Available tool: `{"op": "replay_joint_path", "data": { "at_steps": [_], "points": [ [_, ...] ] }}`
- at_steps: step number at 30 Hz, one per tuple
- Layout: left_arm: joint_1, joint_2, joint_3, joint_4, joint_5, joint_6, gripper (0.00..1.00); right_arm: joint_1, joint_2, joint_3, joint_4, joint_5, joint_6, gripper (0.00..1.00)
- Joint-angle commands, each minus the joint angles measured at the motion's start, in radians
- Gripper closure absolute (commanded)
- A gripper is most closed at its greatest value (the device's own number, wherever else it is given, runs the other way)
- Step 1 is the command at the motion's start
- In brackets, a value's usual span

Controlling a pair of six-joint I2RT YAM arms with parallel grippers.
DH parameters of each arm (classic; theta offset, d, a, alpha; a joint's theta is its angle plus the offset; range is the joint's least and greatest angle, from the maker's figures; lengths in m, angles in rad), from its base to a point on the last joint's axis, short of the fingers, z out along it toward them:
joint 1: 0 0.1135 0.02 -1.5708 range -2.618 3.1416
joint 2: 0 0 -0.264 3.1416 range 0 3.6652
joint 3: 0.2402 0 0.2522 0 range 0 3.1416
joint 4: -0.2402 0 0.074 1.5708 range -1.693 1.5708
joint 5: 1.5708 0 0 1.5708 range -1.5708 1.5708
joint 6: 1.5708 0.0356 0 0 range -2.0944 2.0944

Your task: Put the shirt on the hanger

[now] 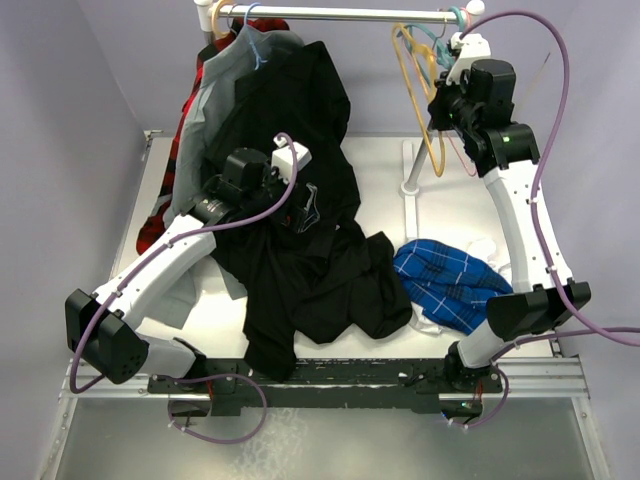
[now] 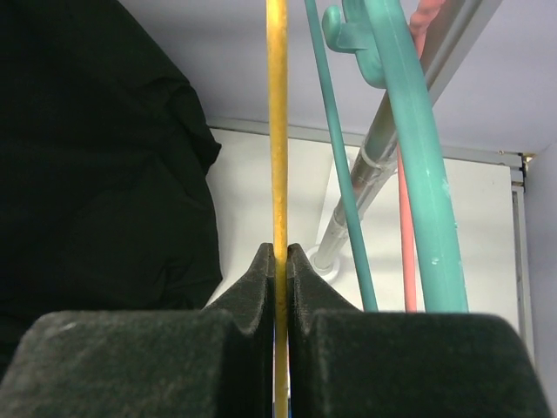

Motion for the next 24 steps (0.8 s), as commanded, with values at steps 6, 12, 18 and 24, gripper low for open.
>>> {"op": "replay_joint_path", "data": {
  "at_steps": [6,12,18,24],
  "points": [
    [0.003,0.003,0.074,-0.054,0.040,0.071,0.01,-0.003,-0.070,0.105,0.057,-0.029,0.002,1.00],
    [-0.014,-0.008,0.053,-0.070,-0.048,0.109,0.01,-0.003,-0.150,0.064,0.091,-0.035,0.027,1.00],
    [-0.053,-0.002,0.060,-0.096,-0.134,0.108,0.01,-0.003,-0.279,-0.027,0.131,-0.102,0.071,1.00],
    [-0.166,0.012,0.040,-0.091,-0.431,0.054,0.01,-0.002,-0.448,-0.178,0.033,-0.223,0.124,1.00]
  ]
}}
